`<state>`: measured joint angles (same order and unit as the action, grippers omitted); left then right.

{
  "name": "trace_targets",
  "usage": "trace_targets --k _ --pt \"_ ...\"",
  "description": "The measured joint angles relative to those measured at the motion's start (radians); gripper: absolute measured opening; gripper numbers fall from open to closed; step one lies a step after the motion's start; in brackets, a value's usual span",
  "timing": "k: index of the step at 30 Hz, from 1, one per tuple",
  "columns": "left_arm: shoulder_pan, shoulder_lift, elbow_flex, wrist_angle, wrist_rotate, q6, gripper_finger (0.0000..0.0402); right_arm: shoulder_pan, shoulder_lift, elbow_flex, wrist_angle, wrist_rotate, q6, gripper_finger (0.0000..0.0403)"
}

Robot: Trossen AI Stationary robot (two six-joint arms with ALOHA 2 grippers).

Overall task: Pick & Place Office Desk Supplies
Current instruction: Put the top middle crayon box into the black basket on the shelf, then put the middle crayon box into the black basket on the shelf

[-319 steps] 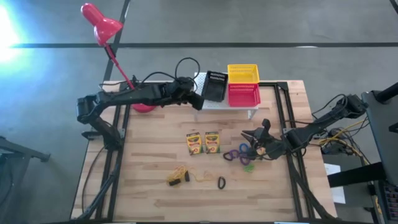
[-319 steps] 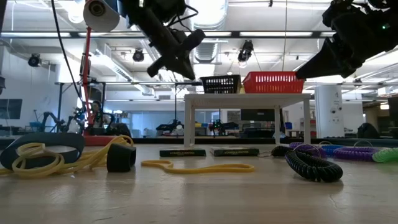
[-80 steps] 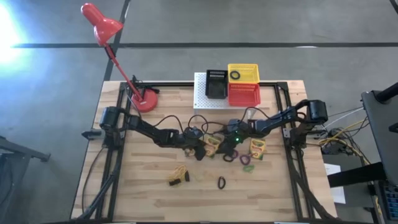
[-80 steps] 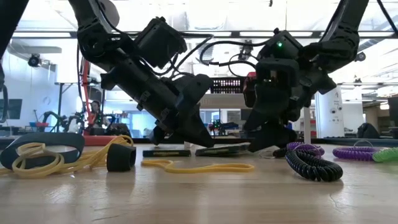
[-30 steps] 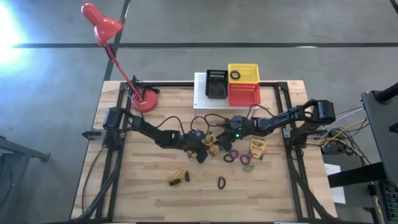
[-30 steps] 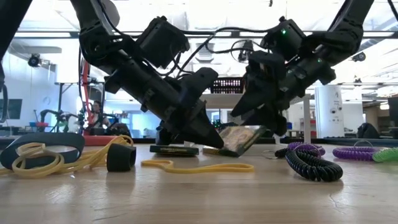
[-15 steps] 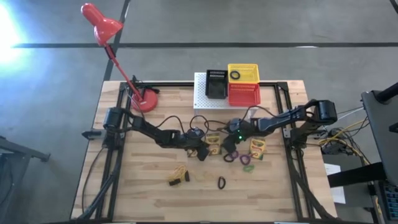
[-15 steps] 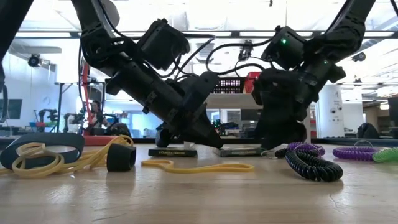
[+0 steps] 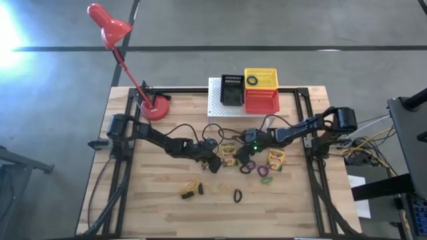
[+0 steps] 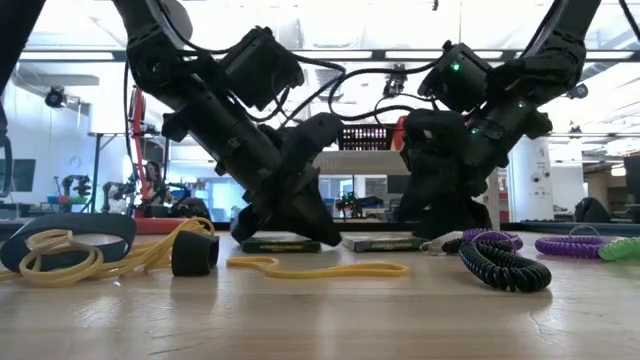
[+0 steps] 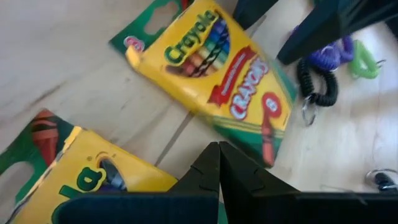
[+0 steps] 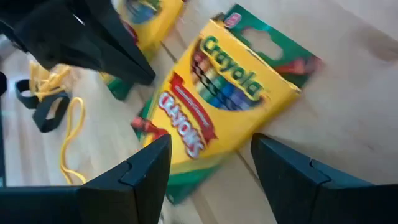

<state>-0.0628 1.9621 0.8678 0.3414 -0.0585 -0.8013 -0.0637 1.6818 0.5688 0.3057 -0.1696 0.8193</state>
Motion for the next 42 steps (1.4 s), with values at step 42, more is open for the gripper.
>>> trace_targets --k 42 --pt "0.023 0.042 0.096 0.091 -0.086 0.121 0.0006 0.022 -0.061 -0.002 0.047 0.075 -0.105 0.0139"
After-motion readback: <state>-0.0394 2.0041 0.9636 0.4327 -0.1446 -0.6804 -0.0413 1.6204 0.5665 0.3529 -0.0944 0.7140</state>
